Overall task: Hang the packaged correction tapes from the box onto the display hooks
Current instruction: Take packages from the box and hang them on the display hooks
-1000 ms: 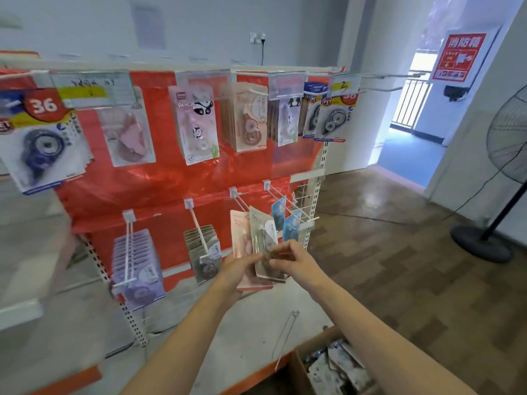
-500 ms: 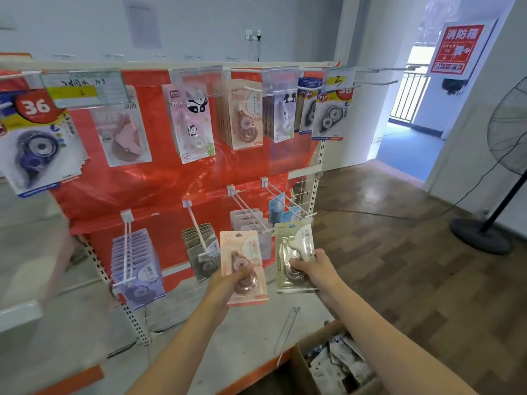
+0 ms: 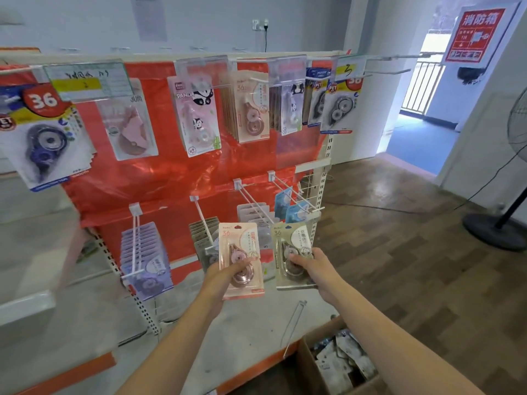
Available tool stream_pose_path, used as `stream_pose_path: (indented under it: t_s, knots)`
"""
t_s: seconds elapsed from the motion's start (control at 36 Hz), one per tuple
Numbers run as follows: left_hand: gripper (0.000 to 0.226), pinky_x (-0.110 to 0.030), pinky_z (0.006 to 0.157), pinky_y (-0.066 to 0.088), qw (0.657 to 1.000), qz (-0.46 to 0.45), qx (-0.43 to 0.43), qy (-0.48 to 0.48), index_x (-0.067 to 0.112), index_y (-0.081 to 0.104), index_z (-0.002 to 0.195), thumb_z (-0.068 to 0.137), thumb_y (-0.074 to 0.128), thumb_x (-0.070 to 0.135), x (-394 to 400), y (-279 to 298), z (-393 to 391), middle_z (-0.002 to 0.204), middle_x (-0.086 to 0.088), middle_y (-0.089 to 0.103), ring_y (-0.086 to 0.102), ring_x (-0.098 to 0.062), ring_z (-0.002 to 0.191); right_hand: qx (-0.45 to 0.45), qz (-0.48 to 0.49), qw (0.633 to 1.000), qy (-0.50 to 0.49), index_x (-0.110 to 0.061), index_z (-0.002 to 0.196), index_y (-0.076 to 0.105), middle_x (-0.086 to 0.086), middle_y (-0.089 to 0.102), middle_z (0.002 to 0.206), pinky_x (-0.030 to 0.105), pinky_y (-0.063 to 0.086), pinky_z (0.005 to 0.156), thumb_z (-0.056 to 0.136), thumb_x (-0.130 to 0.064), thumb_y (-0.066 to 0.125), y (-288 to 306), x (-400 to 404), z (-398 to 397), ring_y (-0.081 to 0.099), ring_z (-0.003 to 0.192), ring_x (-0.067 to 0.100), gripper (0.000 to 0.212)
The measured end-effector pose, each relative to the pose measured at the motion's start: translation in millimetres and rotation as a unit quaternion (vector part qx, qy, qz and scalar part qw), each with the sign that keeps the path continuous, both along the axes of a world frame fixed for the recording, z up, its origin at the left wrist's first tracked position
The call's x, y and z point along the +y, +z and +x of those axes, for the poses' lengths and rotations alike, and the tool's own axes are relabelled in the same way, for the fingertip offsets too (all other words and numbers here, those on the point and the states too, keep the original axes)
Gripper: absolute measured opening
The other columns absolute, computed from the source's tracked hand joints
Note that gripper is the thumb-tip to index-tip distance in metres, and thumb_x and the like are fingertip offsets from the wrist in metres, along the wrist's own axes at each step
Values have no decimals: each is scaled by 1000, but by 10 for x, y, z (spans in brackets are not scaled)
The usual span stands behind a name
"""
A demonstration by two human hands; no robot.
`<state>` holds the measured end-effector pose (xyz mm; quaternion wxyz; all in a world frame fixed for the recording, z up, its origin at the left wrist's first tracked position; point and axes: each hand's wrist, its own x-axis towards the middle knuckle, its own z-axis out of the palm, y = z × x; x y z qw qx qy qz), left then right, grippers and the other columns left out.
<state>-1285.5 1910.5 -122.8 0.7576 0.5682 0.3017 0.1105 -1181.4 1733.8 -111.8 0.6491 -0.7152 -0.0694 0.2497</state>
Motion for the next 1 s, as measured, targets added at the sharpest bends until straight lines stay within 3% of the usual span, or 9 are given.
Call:
stream_pose_path:
  t_s: [0.08,0.17,0.31,0.42,0.53,0.67,0.81,0.92,1.0]
  knots:
    - [15,-38,71,55,1000,-14,0,21,14,66,98,84,67,9,70,6,-90,87,-6,72,67,-24,82,31,-20,999,16,-13,100,58,10,66,85,27,49,62,86,-2,60,-59,92,-31,61,75,19,18]
    - [11,-38,73,55,998,-3,7,55,14,67,93,83,69,10,182,-31,-205,78,-1,74,68,-23,79,25,-56,995,75,-12,110,59,13,69,95,28,48,65,82,-2,63,-146,217,-86,63,80,20,30]
    - [14,-35,75,53,993,34,3,114,17,66,95,84,68,8,312,-37,-444,83,1,71,66,-17,79,-51,-141,975,162,-19,88,61,0,64,86,19,41,60,77,-4,70,-225,483,-206,57,80,14,20]
    - [21,-46,91,51,989,57,29,135,15,67,103,83,70,12,437,-65,-621,95,-5,72,66,-26,93,-79,-164,968,171,-23,75,58,6,64,90,29,44,73,75,-1,73,-314,680,-246,57,86,21,26]
    - [21,-38,76,54,986,55,47,148,16,68,104,83,70,14,521,-97,-722,94,-4,72,67,-24,88,-75,-158,970,172,-25,77,55,3,64,89,32,47,76,77,-3,73,-361,809,-235,59,89,21,29]
    - [18,-32,63,50,984,60,50,159,17,66,103,85,68,14,529,-96,-707,91,-5,71,65,-22,81,-62,-159,969,179,-14,89,58,8,65,96,37,50,82,78,1,69,-369,940,-182,61,93,25,21]
    - [21,-39,83,51,984,73,36,159,17,64,106,85,67,11,513,-49,-621,92,-1,70,65,-20,88,-51,-160,970,173,-7,110,58,11,66,107,37,51,81,79,-3,70,-385,1053,-128,63,99,27,33]
    - [24,-49,93,51,984,85,50,149,18,66,109,85,69,17,539,-48,-590,100,-2,72,66,-25,98,-37,-172,970,169,-12,100,57,9,64,102,33,52,73,82,-4,69,-415,1088,-110,61,95,25,23]
    - [18,-47,93,51,984,89,53,146,20,66,104,87,68,17,551,-50,-580,99,-1,72,66,-24,99,-8,-172,967,189,-18,94,56,9,63,99,39,58,69,87,-9,66,-453,1077,-133,62,85,23,16]
